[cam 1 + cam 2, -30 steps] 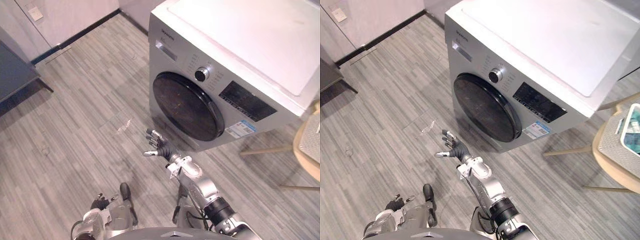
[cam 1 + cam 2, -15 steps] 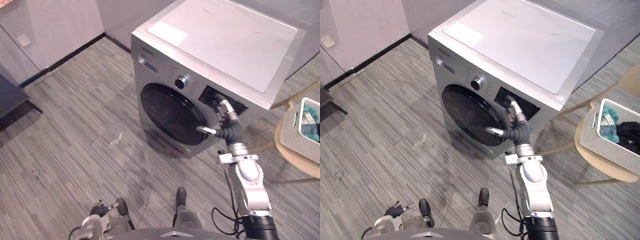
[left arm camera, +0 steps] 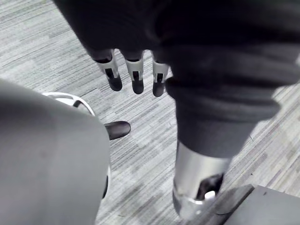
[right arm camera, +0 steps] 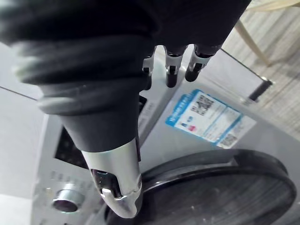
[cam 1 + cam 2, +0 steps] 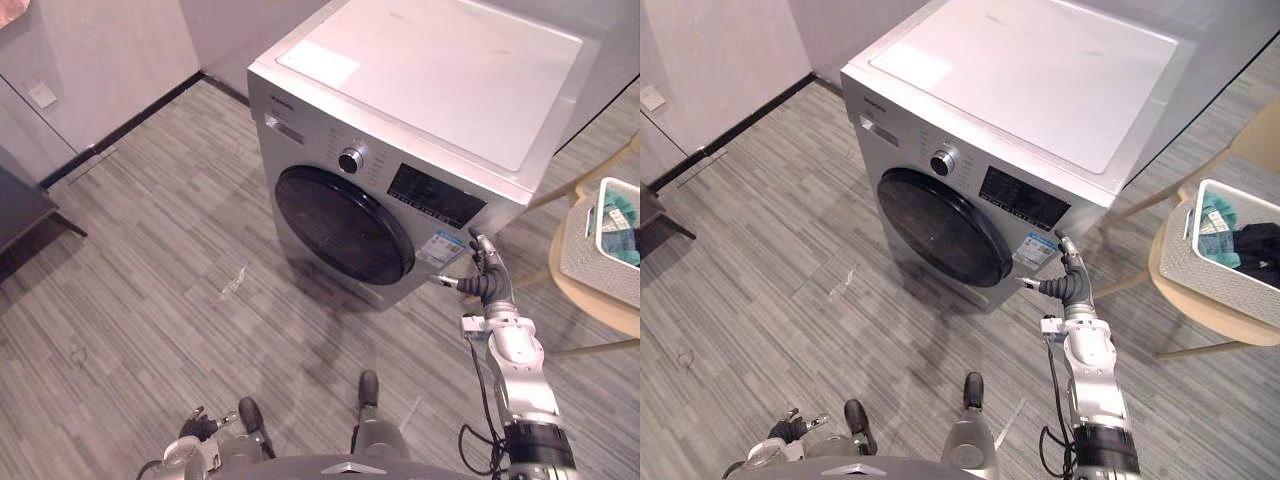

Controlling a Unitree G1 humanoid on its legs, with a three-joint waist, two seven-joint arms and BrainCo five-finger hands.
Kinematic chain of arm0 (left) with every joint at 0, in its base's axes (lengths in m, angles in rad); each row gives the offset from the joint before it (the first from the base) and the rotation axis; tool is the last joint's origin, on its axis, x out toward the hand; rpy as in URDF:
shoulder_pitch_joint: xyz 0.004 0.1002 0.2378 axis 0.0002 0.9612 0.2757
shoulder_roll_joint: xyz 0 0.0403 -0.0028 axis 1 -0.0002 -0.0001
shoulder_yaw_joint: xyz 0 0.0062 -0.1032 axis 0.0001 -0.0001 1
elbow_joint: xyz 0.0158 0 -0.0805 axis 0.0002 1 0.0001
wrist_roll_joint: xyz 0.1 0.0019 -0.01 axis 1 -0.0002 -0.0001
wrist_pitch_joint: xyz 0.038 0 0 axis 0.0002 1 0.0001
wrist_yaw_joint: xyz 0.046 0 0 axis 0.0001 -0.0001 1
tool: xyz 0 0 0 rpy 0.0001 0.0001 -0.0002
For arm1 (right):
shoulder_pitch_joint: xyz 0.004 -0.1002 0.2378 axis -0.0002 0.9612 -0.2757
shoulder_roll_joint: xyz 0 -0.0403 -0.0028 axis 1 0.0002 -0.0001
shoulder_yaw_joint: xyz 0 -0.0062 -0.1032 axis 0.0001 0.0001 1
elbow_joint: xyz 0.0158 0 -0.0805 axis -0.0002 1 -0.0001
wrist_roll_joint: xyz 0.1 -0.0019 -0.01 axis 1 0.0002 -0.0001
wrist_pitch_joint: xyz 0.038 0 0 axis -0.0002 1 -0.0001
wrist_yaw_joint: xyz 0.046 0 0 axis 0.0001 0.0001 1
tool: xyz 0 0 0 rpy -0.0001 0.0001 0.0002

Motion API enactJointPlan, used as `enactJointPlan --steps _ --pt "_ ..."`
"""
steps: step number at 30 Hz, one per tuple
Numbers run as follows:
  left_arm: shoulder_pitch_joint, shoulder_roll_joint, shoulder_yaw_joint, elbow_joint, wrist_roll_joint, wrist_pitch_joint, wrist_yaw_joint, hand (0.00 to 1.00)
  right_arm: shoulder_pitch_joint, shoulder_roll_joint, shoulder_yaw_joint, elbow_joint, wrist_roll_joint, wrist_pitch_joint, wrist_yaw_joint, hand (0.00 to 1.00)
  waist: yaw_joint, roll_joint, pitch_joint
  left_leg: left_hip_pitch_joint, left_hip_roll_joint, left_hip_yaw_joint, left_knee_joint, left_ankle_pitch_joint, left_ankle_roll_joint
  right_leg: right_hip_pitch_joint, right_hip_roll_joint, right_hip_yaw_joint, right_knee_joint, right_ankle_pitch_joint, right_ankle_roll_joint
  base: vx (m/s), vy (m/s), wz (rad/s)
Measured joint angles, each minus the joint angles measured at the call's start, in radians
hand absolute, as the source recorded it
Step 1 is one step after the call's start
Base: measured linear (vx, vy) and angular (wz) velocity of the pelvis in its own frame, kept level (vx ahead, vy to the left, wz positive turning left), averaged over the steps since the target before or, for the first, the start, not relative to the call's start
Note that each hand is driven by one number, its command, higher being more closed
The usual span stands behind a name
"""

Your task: Pick up the laundry basket with both hands and put the clothes into the washing machine.

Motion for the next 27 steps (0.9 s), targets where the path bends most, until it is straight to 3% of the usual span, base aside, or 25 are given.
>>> enactJointPlan --steps 7,12,17,21,24,27 --pt "0.002 -0.009 -0.087 -0.074 -0.062 -0.017 -0.005 0.0 -0.338 -0.146 0.035 0.431 0.023 0.046 -0.046 0.0 0.029 0.093 0.071 -0.061 -0.011 -0.022 0.0 0.02 0.01 -0.046 -0.013 -0.02 0.001 0.014 0.0 0.0 -0.002 0.1" --pt "0.002 -0.013 -0.134 -0.112 -0.109 -0.024 -0.003 0.0 -0.488 -0.156 0.091 0.582 0.075 0.087 -0.075 0.0 0.053 0.121 0.128 -0.088 -0.014 -0.032 0.0 0.031 0.014 -0.067 -0.017 -0.029 0.008 0.022 -0.002 0.01 -0.005 0.09" --pt "0.002 -0.013 -0.135 -0.106 -0.121 -0.028 0.006 0.0 -0.496 -0.121 0.092 0.543 0.11 0.087 -0.117 0.0 0.047 0.121 0.135 -0.09 -0.03 -0.047 0.0 0.034 0.019 -0.062 -0.032 -0.039 0.009 0.025 0.002 0.02 0.014 0.09" --pt "0.001 -0.015 -0.114 -0.09 -0.117 -0.028 0.006 0.0 -0.408 -0.037 0.125 0.324 0.152 0.076 -0.117 0.0 0.035 0.111 0.139 -0.072 -0.026 -0.069 0.0 0.037 0.02 -0.025 -0.028 -0.064 0.001 0.024 0.003 0.01 -0.007 0.14" --pt "0.001 -0.018 -0.072 -0.077 -0.115 -0.023 0.004 0.0 -0.296 0.008 0.16 0.2 0.158 0.066 -0.103 0.0 0.033 0.09 0.135 -0.045 -0.022 -0.085 0.0 0.036 0.019 0.015 -0.026 -0.084 0.001 0.013 0.005 0.0 -0.01 0.11" --pt "-0.001 -0.014 -0.027 -0.061 -0.084 -0.018 0.003 0.0 -0.192 0.055 0.232 0.127 0.176 0.055 -0.043 0.0 0.03 0.045 0.105 -0.035 -0.019 -0.086 0.0 0.034 0.016 0.027 -0.024 -0.085 0.0 0.008 0.006 0.0 0.0 0.0"
